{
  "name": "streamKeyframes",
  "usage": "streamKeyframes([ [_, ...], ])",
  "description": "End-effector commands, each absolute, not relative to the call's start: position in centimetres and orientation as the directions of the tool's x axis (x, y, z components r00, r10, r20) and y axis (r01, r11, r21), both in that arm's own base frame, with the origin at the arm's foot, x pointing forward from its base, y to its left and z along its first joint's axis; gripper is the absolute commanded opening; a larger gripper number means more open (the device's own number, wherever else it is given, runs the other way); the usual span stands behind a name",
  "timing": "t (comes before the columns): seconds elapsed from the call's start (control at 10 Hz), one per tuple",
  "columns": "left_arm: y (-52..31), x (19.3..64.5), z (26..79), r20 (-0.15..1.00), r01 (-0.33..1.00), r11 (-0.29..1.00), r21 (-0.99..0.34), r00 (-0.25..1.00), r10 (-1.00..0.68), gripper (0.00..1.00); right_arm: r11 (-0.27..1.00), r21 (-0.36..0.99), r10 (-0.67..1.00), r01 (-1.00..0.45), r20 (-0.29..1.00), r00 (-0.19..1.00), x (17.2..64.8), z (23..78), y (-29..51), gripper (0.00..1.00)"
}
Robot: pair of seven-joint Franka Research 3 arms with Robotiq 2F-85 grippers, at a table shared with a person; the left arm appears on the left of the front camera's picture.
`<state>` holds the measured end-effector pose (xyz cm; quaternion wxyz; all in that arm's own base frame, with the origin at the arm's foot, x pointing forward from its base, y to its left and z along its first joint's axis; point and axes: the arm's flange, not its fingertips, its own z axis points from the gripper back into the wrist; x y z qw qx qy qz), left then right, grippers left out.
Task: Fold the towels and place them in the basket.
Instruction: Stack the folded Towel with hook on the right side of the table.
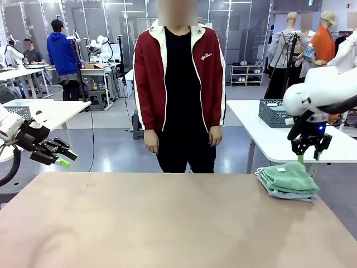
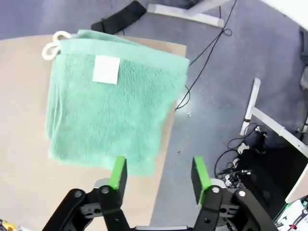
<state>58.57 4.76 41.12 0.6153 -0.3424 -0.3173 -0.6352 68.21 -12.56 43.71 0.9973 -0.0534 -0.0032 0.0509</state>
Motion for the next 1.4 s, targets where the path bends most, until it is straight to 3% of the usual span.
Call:
streamKeyframes([
  [0.0,4.7,58.5,41.1,0.822,0.999,-0.049,-0.019,-0.012,-0.569,0.61,0.988,-0.073,0.135,-0.133,0.016,0.991,64.5,51.8,-13.9,0.85],
  [0.3,4.7,58.5,41.1,0.822,0.999,-0.049,-0.019,-0.012,-0.569,0.61,0.995,0.066,0.070,-0.078,0.110,0.991,56.7,66.8,-17.9,0.85],
  [0.6,4.7,58.5,41.1,0.822,0.999,-0.049,-0.019,-0.012,-0.569,0.61,0.958,0.240,0.097,-0.156,0.240,0.966,47.6,77.5,-20.0,0.85],
  [1.0,4.7,58.5,41.1,0.822,0.999,-0.049,-0.019,-0.012,-0.569,0.61,0.946,0.283,0.053,-0.161,0.356,0.933,38.4,82.3,-21.9,0.85],
  [1.2,4.7,58.5,41.1,0.822,0.999,-0.049,-0.019,-0.012,-0.569,0.61,0.957,0.231,0.070,-0.178,0.410,0.909,37.9,81.4,-21.7,0.85],
  [1.3,4.7,58.5,41.1,0.822,0.999,-0.049,-0.019,-0.012,-0.569,0.61,0.955,0.267,0.025,-0.127,0.354,0.935,38.1,83.2,-21.8,0.85],
])
